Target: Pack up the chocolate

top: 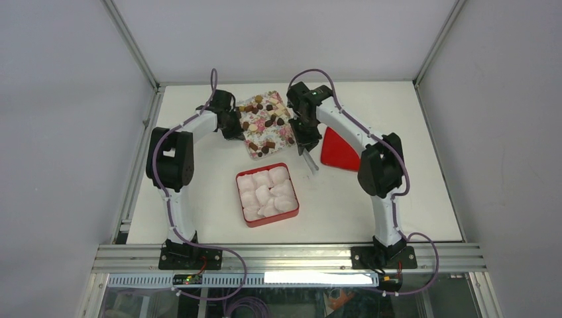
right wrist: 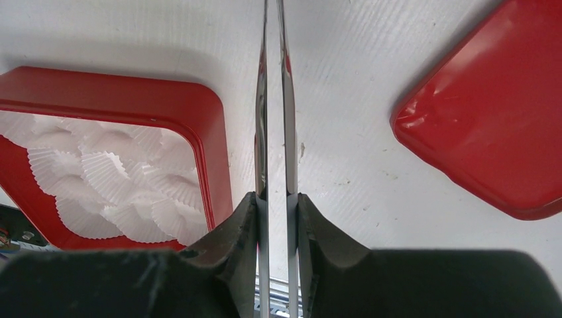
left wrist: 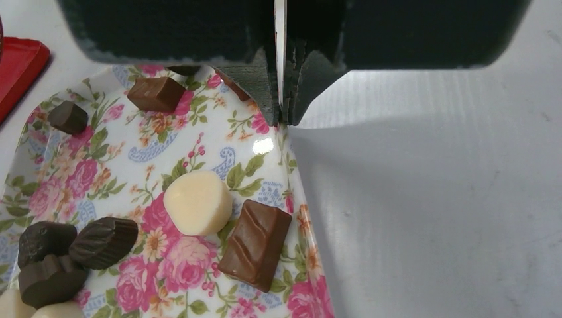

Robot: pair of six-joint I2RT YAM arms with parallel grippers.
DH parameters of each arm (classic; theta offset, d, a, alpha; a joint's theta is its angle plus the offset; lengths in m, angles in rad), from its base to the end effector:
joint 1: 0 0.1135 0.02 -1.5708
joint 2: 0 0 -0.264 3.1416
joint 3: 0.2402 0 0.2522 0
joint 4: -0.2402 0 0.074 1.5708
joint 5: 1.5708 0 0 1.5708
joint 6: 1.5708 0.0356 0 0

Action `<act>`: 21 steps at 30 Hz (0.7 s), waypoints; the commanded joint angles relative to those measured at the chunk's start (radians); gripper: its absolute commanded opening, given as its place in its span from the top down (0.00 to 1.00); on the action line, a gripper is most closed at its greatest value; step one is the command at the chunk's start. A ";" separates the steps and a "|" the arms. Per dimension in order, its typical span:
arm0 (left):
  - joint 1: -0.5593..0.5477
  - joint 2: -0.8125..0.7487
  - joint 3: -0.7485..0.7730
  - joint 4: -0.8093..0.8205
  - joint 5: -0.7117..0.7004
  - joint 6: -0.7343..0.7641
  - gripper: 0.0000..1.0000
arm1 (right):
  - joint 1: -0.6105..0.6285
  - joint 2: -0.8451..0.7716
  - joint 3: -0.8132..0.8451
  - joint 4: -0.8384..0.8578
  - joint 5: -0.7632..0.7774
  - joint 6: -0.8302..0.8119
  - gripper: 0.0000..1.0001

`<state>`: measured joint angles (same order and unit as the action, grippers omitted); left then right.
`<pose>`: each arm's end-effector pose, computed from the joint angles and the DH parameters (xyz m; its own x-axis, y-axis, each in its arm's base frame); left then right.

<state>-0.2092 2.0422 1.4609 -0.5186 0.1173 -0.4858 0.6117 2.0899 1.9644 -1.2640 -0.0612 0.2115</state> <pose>0.4170 -0.0928 0.1669 -0.8914 -0.2848 -0.3525 -0.1787 0.9357 -0.3041 0.3436 0.2437 0.2638 -0.9095 -0.3820 -0.1637 -0.4002 0.9113 0.0967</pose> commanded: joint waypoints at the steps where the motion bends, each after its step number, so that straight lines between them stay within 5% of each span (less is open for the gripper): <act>1: -0.073 -0.005 -0.020 0.013 0.073 0.070 1.00 | -0.019 -0.105 -0.040 0.052 0.022 0.012 0.78; 19: -0.128 -0.069 -0.092 -0.013 0.071 0.107 1.00 | -0.066 -0.132 -0.139 0.022 0.029 -0.029 0.68; 21: -0.128 -0.065 -0.065 -0.037 0.072 0.103 0.86 | -0.065 -0.133 -0.147 0.026 0.014 -0.027 0.68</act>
<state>-0.3218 2.0026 1.3914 -0.4755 0.1711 -0.4110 0.5495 2.0243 1.8179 -1.2354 -0.0376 0.1997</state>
